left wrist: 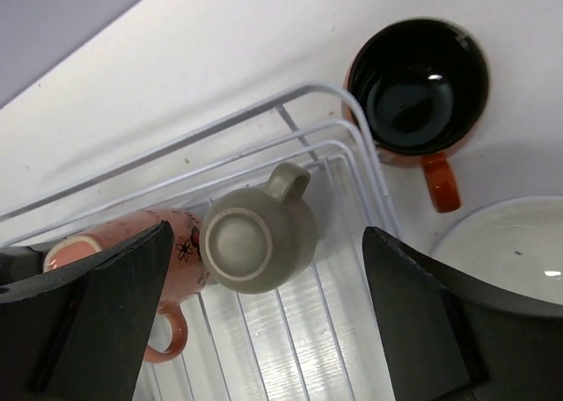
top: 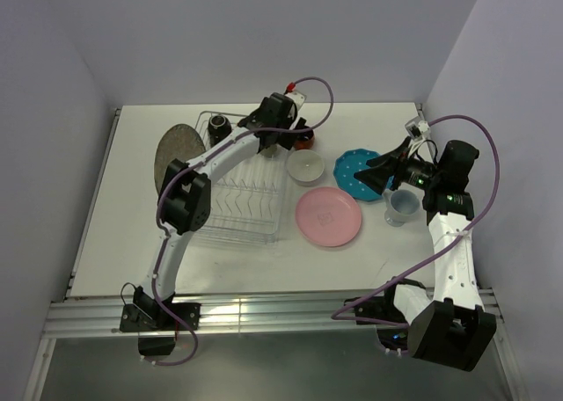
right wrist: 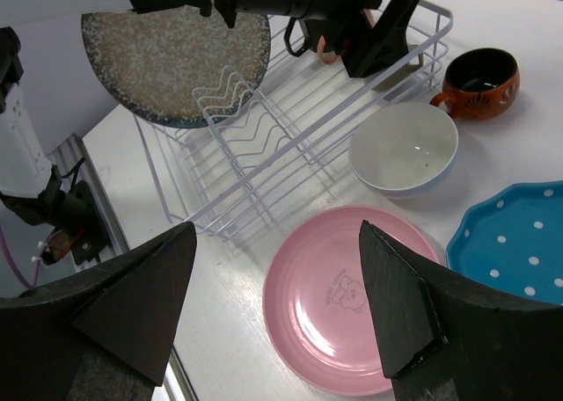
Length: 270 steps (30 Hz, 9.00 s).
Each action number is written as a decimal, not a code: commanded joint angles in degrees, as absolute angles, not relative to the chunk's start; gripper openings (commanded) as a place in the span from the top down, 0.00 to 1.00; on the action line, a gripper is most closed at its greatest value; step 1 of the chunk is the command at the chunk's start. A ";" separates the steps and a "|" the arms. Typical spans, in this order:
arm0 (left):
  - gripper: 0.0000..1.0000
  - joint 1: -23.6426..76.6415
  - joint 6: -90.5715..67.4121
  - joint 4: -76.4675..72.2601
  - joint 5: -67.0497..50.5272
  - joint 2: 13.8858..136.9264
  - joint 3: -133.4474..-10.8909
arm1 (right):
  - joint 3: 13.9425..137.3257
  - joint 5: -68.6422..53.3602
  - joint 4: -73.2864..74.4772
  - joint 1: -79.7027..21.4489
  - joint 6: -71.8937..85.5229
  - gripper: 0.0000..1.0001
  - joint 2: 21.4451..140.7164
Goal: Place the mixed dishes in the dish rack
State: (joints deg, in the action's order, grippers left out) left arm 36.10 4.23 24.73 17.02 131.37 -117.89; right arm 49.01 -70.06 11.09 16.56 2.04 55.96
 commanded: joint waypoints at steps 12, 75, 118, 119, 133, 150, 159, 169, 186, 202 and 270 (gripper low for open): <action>0.02 36.91 0.62 21.89 13.80 108.13 -108.39 | 49.75 -69.52 14.32 18.72 -4.56 0.18 55.63; 0.01 34.72 -5.36 4.40 -11.24 62.05 -58.10 | 61.79 -25.13 40.96 27.51 -50.89 0.56 87.45; 0.01 39.90 -54.05 -45.08 -27.86 79.88 -56.33 | 76.45 -91.40 58.32 15.74 -14.05 1.00 83.13; 0.01 40.08 -54.49 -45.52 -27.34 80.33 -56.42 | 77.42 -92.36 60.62 15.21 -16.59 1.00 84.01; 0.01 42.71 -61.87 -50.27 -33.30 92.71 -63.54 | 82.97 -92.90 68.91 8.88 -21.36 1.00 87.98; 0.01 42.98 -62.31 -54.31 -37.00 94.48 -60.91 | 90.96 -92.90 71.88 7.21 -21.88 1.00 89.56; 0.01 42.98 -62.75 -56.07 -36.56 96.50 -63.10 | 100.28 -92.99 73.83 5.80 -20.13 1.00 91.58; 0.03 43.07 -75.22 -73.53 -35.77 98.96 -61.88 | 102.91 -93.08 75.49 5.10 -22.31 1.00 93.86; 0.17 43.15 -79.28 -80.51 -30.50 96.07 -59.94 | 105.82 -93.08 82.61 5.10 -32.95 1.00 95.54; 1.00 42.80 -75.07 -76.47 -29.53 90.70 -59.24 | 101.95 -92.90 82.71 5.10 -35.68 0.73 96.59; 1.00 35.68 -28.65 -11.51 -25.14 76.03 -59.50 | 83.15 -84.29 82.71 8.17 -57.48 0.00 95.36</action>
